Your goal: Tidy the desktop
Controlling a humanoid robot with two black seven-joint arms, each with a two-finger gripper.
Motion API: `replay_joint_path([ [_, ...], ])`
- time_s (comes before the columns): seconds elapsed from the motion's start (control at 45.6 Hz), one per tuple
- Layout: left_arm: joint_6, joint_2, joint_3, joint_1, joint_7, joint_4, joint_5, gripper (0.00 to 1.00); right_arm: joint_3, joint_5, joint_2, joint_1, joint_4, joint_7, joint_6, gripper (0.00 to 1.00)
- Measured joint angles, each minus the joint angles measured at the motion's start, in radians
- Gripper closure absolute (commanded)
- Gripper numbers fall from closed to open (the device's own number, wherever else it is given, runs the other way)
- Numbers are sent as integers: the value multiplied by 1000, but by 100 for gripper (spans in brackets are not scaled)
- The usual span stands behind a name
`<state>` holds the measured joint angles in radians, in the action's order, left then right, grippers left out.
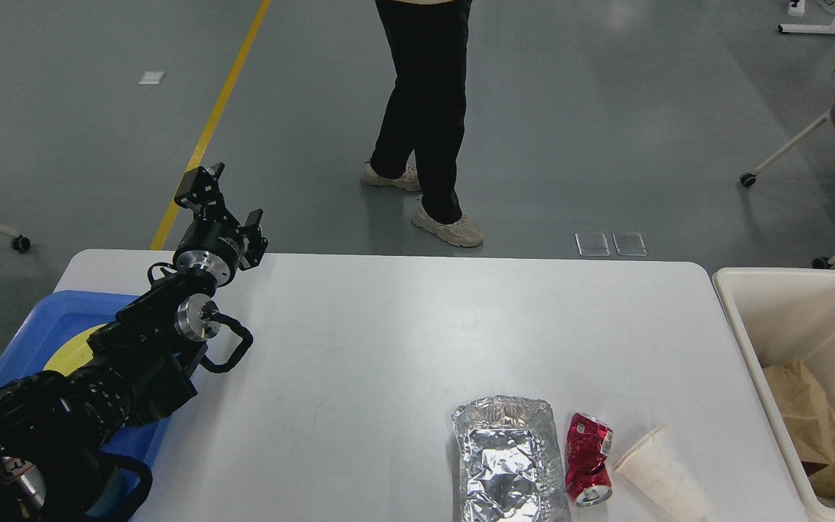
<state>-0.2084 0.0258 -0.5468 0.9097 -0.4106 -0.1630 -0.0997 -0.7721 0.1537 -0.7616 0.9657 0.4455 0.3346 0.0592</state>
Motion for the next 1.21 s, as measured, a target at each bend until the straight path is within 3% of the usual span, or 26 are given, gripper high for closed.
replay_joint_path([
  [0.175,-1,0,0,0,0,0,0,4,-11,0,-42,49,76,5,49,0],
  [0.482,-1,0,0,0,1,0,0,4,-22,7,-223,278,135,8,358,0],
  [0.702,-1,0,0,0,1,0,0,4,-24,9,-288,462,145,8,527,0],
  [0.921,-1,0,0,0,0,0,0,4,-33,51,-258,667,150,-3,753,0],
  [1.206,0,0,0,0,0,0,0,4,-36,143,-102,836,226,-5,836,0],
])
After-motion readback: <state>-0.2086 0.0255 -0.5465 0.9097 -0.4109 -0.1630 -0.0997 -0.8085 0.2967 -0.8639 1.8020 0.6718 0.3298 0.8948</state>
